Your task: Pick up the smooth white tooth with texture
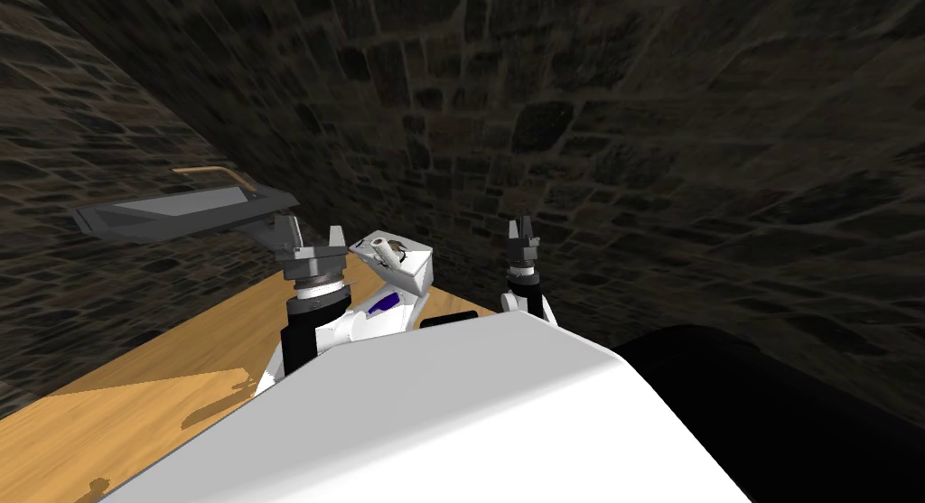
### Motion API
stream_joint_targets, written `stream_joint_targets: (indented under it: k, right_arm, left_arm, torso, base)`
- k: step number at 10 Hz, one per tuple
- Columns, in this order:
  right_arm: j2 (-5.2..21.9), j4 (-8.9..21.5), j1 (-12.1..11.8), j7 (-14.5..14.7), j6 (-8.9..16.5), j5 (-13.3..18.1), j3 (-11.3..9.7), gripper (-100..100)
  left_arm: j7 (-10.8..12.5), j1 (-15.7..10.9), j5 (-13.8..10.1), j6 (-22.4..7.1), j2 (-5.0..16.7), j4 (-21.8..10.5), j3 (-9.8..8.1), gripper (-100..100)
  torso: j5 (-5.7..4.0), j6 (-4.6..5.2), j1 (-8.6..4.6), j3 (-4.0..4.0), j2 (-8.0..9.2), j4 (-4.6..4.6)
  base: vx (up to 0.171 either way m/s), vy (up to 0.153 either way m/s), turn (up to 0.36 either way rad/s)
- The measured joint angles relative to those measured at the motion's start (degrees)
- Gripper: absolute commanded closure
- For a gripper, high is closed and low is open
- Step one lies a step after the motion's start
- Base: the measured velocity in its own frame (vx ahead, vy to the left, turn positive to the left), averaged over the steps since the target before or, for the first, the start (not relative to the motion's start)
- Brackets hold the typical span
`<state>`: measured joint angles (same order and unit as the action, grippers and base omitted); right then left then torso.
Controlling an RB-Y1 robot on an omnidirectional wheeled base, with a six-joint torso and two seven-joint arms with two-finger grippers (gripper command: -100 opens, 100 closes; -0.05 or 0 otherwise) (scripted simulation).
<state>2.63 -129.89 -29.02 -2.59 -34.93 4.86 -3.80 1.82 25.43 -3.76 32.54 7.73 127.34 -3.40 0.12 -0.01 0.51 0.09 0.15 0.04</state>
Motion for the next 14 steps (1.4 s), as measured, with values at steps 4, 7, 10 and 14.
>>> stream_joint_targets:
  k: [4, 7, 10, 14]
  right_arm:
    - [0.0, 0.0, 0.0, 0.0, 0.0, 0.0, 0.0, 0]
    - [0.0, 0.0, 0.0, 0.0, 0.0, 0.0, 0.0, 0]
    - [0.0, 0.0, 0.0, 0.0, 0.0, 0.0, 0.0, 0]
    - [0.0, 0.0, 0.0, 0.0, 0.0, 0.0, 0.0, 0]
  left_arm:
    - [1.0, -0.9, 0.3, -3.2, 1.0, -4.8, -0.93, -100]
    - [1.5, -1.4, 0.4, -5.7, 0.8, -7.9, -1.63, -100]
    - [1.2, -1.9, 0.8, -8.4, -0.3, -10.6, -1.68, -100]
    - [1.0, -2.1, 0.9, -11.0, -0.9, -14.5, -1.97, -100]
  torso:
    - [-0.01, 0.00, -0.10, -0.02, -0.04, -0.01]
    - [-0.03, 0.00, -0.19, -0.07, -0.12, -0.03]
    - [-0.06, 0.00, -0.31, -0.09, -0.16, -0.03]
    - [-0.08, 0.01, -0.42, -0.14, -0.25, -0.05]
  base:
    - [-0.035, 0.104, -0.005]
    - [-0.010, 0.079, -0.002]
    - [-0.001, 0.053, 0.001]
    - [0.021, 0.028, 0.000]
